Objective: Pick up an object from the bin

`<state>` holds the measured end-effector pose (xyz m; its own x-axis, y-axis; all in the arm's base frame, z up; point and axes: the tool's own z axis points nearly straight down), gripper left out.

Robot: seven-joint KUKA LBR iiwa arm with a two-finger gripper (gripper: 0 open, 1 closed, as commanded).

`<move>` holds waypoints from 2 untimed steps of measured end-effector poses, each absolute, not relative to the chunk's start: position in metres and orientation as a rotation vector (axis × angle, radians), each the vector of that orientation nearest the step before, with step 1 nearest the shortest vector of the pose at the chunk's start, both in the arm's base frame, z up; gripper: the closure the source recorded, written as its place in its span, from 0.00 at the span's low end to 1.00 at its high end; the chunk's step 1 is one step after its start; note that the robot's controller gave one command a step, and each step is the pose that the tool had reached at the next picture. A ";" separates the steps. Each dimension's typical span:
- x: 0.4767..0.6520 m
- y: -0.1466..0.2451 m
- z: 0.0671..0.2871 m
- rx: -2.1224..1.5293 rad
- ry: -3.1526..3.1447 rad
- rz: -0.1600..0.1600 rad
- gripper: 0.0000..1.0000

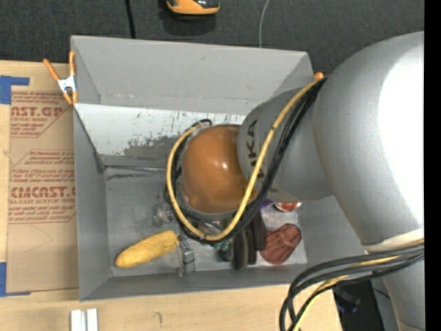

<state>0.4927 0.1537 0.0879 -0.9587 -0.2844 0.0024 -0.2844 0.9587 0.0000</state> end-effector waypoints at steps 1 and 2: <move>0.491 0.165 0.069 0.492 -3.102 -0.003 1.00; 0.491 0.165 0.069 0.492 -3.102 -0.002 1.00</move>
Offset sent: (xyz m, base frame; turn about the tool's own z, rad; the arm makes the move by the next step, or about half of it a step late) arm 0.0000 0.0000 0.0000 0.0000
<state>0.4914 0.1646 0.0695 -0.9509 -0.3094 0.0003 -0.3094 0.9509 0.0016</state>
